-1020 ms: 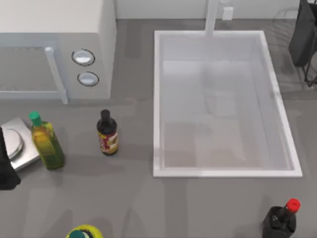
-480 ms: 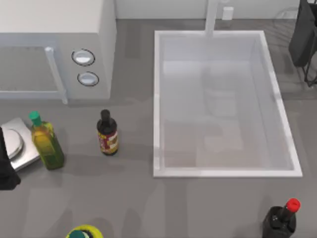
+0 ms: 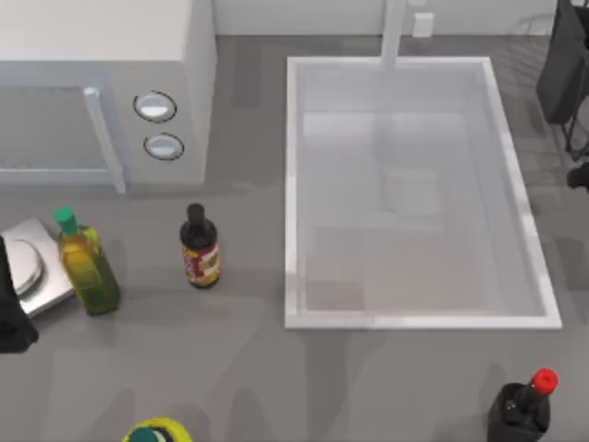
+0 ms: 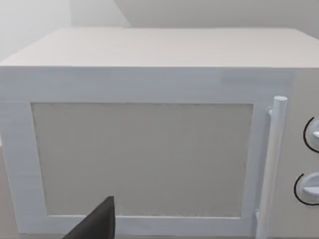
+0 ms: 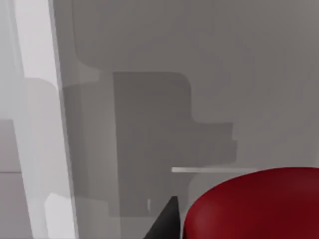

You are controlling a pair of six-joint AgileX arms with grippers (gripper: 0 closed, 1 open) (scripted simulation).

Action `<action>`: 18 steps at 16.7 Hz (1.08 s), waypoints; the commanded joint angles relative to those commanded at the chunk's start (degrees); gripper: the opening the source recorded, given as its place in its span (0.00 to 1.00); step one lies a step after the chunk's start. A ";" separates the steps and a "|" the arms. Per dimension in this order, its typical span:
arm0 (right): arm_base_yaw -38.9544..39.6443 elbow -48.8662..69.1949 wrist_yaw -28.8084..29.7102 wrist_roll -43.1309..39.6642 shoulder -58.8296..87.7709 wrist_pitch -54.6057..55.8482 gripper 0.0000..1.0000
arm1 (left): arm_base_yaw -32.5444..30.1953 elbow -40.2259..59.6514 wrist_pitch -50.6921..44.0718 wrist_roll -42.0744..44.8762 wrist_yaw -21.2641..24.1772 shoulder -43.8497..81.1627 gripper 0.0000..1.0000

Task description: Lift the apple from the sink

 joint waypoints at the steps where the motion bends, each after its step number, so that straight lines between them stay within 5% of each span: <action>1: 0.00 -0.44 0.00 0.00 0.13 0.46 0.00 | 0.00 0.00 0.00 0.00 0.00 0.00 1.00; 4: 0.00 -0.45 0.00 0.00 0.14 0.47 0.00 | 0.00 0.00 0.00 0.00 0.00 0.00 1.00; 17: 0.00 -0.45 0.00 0.00 0.14 0.47 0.98 | 0.00 0.00 0.00 0.00 0.00 0.00 1.00; 18: 0.00 -0.45 0.00 0.00 0.14 0.47 1.00 | 0.00 0.00 0.00 0.00 0.00 0.00 1.00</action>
